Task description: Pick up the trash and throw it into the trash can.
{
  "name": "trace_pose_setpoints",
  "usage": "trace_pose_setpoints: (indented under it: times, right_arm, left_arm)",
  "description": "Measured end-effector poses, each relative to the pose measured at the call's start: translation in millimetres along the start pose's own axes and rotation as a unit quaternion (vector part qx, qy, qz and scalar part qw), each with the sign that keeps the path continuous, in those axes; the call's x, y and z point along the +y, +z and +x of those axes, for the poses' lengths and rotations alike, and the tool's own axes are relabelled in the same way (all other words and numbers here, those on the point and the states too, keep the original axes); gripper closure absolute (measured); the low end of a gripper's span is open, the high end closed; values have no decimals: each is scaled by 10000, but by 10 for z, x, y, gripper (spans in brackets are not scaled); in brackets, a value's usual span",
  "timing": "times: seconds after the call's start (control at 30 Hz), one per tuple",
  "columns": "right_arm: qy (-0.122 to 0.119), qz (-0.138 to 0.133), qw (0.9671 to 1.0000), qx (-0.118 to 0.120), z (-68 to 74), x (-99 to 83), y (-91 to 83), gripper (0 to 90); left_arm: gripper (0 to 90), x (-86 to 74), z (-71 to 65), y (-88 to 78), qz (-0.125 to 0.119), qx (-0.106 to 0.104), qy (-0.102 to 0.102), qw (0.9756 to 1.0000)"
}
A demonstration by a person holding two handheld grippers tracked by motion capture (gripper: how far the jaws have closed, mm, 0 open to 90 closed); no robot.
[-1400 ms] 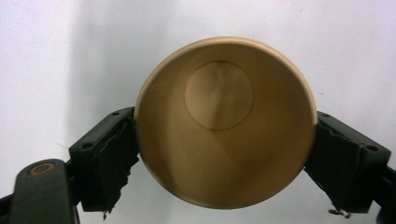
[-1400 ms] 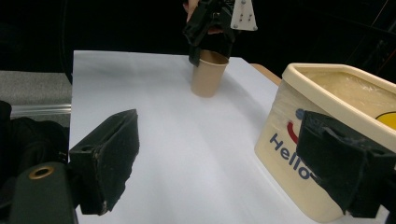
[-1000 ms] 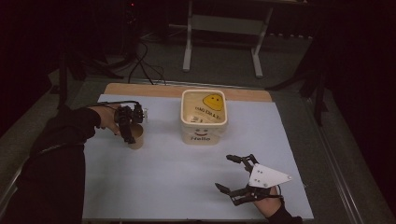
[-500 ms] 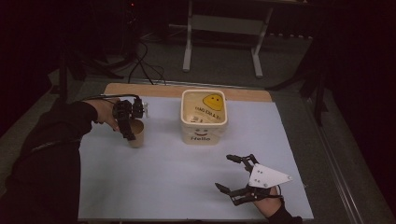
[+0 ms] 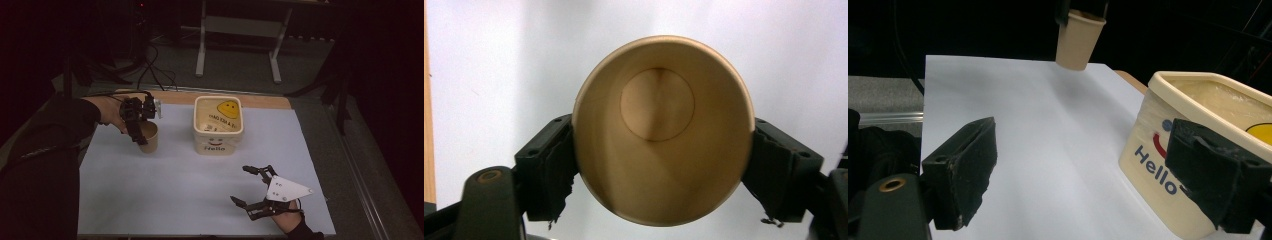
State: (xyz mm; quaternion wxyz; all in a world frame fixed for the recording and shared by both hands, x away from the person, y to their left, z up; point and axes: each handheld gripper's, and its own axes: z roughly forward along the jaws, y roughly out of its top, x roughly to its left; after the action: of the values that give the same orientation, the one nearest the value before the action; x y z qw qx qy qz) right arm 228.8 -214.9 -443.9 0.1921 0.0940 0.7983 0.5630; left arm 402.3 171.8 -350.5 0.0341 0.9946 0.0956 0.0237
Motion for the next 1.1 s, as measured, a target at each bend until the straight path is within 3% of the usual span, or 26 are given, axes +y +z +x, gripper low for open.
trace_pose_setpoints:
  times: [0.1,0.7,1.1]
  right_arm:
    - [5,-6,10000,-8,3,2,0,132]
    - [-1,1,10000,-4,6,5,-6,132]
    - [-13,-7,10000,-2,7,5,-9,132]
  left_arm:
    - [234,23,-45,-146,6,-52,144,9999]
    - [241,273,-230,-674,-130,-165,221,9995]
    - [247,527,-276,-793,-105,-253,316,9991]
